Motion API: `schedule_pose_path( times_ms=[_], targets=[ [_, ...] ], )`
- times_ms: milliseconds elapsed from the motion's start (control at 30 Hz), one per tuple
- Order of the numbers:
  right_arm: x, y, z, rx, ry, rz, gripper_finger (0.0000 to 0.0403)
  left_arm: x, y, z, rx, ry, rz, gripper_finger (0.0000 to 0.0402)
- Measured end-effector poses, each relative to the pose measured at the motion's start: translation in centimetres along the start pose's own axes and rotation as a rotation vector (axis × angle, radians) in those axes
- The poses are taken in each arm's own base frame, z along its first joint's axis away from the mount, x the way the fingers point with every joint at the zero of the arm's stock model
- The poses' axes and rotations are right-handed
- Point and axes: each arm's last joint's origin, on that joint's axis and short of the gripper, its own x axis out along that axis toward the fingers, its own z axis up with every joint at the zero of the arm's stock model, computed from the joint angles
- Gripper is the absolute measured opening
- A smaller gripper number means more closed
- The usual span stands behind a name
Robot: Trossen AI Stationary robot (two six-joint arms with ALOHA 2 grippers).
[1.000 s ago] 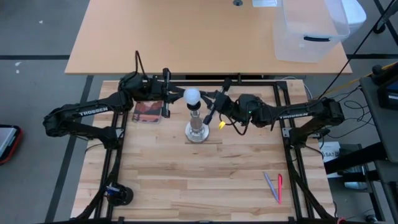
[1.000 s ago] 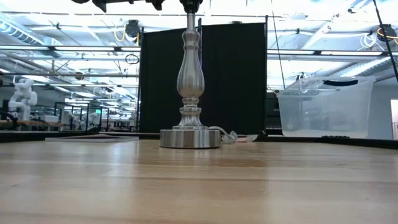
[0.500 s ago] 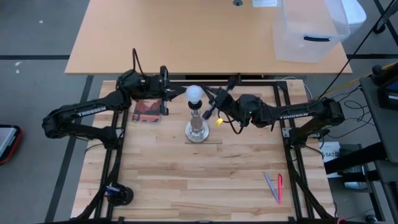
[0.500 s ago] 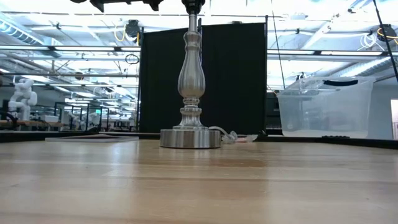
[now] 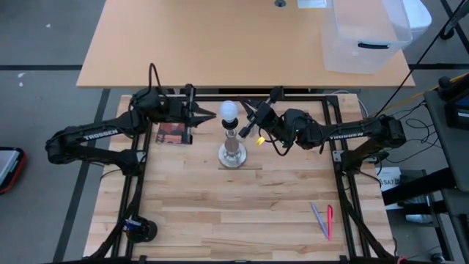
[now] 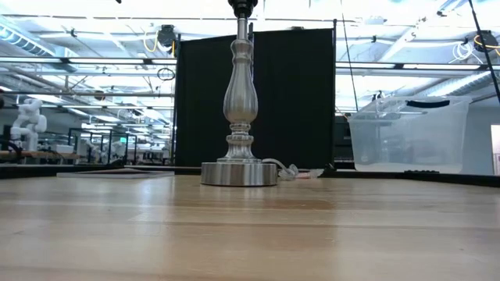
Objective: Screw lightbulb
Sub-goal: Insert the white lightbulb into the silver lamp
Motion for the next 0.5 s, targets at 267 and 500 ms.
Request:
schedule_pose_path(
  times_ms=[267,500],
  targets=[
    [0.0,-0.1,0.4,0.023,-0.033,0.019,0.0000,0.6,-0.7,0.3,0.005,-0.040,-0.031,0.0029],
    [0.3,-0.3,1.6,0.022,-0.041,0.038,0.0000,1.0,-0.3,1.0,0.001,-0.031,-0.002,0.0029]
  ],
)
